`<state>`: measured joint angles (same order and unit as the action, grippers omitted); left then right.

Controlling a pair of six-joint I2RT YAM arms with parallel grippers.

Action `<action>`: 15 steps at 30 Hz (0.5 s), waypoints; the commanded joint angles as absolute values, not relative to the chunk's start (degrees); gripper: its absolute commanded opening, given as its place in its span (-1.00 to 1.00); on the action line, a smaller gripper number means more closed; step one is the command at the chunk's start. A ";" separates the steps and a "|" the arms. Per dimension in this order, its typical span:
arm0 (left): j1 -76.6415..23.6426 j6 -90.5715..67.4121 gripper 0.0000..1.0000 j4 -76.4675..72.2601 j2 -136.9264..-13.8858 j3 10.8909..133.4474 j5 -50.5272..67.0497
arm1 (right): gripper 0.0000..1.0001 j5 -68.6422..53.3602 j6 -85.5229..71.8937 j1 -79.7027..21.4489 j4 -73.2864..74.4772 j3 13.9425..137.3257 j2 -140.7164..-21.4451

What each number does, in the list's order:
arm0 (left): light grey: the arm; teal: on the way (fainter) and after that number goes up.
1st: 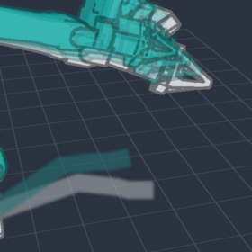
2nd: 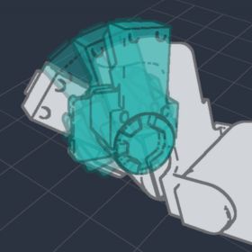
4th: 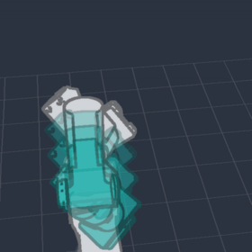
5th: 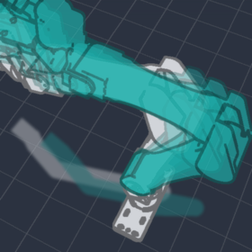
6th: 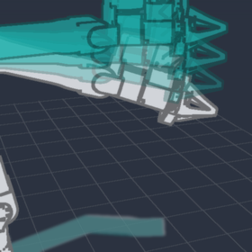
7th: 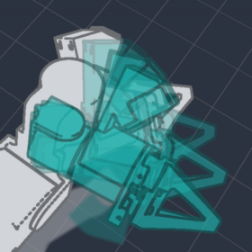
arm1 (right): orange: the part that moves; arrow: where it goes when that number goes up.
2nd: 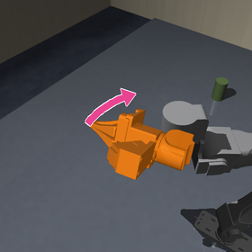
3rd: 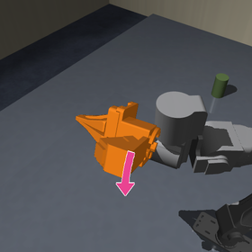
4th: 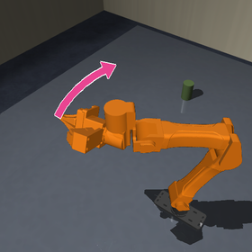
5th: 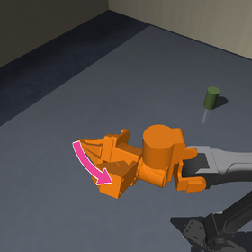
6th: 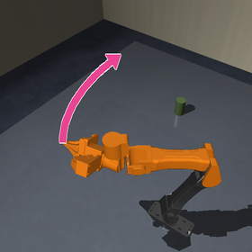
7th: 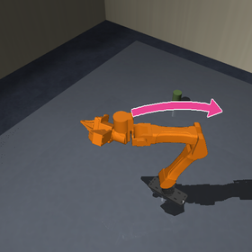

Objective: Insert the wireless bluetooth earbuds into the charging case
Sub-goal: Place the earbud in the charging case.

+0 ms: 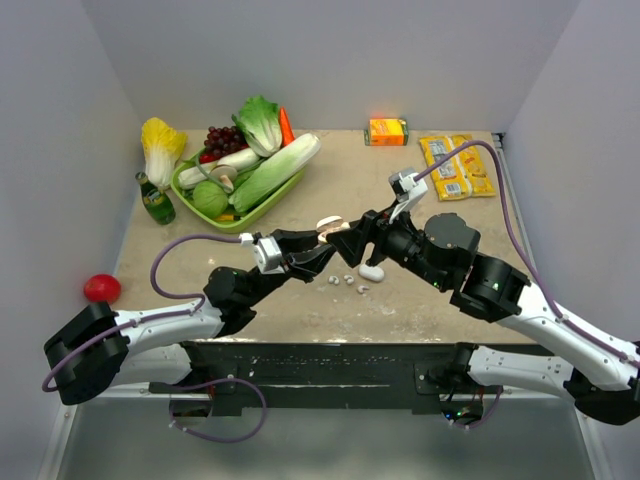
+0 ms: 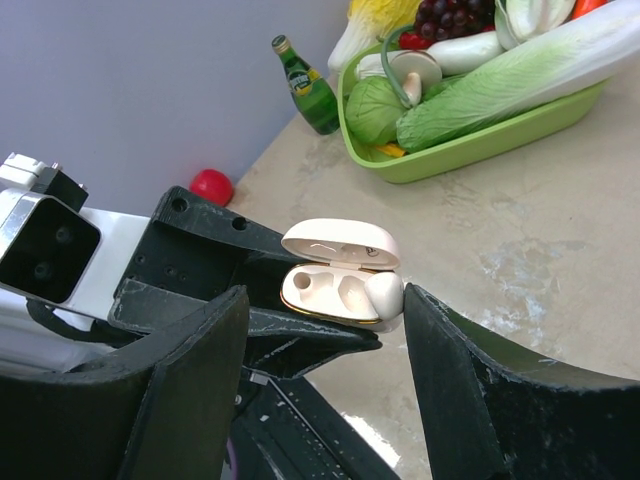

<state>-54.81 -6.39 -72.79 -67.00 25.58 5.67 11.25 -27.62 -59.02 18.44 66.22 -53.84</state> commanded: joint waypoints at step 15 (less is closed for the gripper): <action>-54.32 -4.83 -1.00 -101.25 -68.64 26.19 4.22 | 0.32 5.01 -31.64 -59.59 16.00 65.83 -52.73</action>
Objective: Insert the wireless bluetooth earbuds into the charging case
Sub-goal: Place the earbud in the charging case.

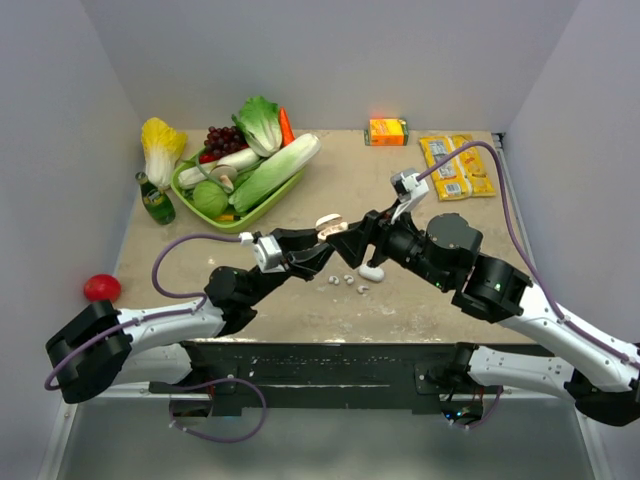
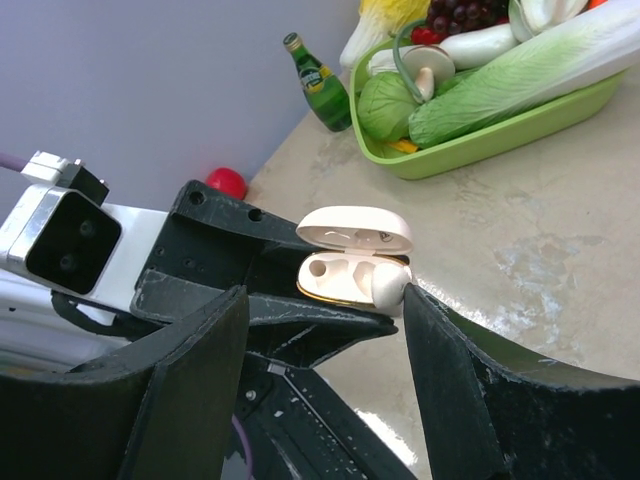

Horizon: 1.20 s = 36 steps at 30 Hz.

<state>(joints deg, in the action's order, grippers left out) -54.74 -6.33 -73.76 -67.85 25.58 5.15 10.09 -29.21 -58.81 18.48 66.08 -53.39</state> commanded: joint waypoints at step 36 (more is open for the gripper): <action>-53.88 -5.27 -1.00 -101.07 -67.85 25.93 5.97 | 0.37 8.88 -29.80 -59.50 18.54 64.16 -50.36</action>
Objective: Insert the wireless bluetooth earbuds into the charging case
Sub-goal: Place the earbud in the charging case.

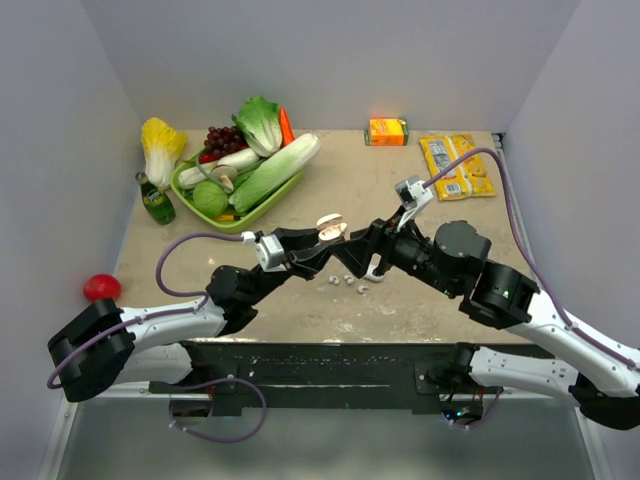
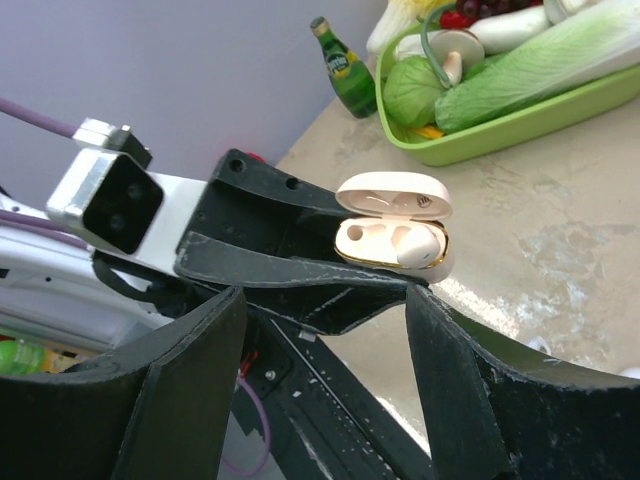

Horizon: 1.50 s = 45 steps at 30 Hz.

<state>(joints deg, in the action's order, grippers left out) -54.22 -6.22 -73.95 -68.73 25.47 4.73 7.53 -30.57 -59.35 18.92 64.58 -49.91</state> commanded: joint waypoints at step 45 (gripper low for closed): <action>-53.88 -5.18 -1.00 -100.81 -68.99 24.96 6.68 | 0.38 8.96 -27.77 -59.50 16.70 65.65 -52.21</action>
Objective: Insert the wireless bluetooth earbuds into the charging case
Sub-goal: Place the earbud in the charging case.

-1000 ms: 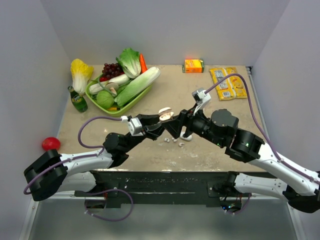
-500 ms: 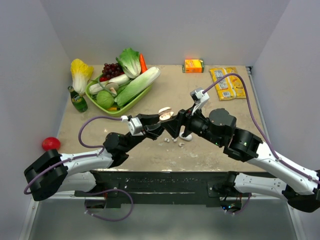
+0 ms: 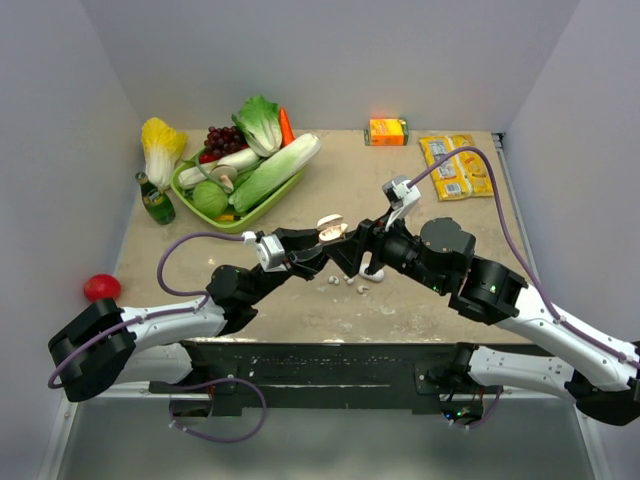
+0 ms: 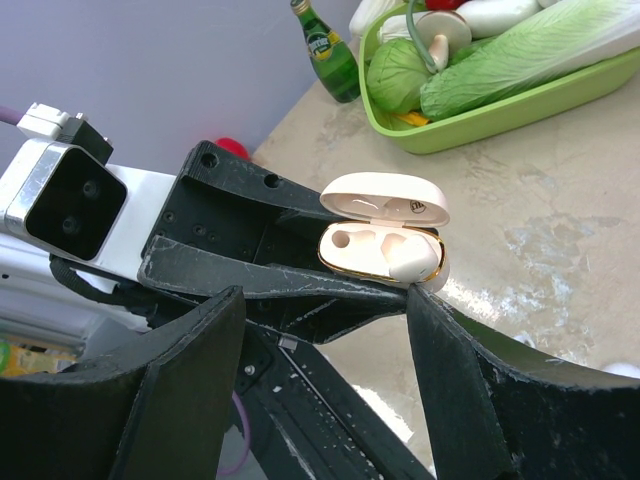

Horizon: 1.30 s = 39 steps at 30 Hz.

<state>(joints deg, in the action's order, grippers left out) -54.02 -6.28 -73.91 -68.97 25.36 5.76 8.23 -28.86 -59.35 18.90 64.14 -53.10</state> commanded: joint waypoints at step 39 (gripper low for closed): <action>-53.88 -5.01 -1.00 -101.42 -66.19 19.35 5.81 | 0.39 21.34 -25.40 -59.50 18.17 63.11 -45.62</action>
<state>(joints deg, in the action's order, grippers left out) -53.71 -6.26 -73.58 -68.79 22.85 8.29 12.05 -26.68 -59.51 17.52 64.45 -49.58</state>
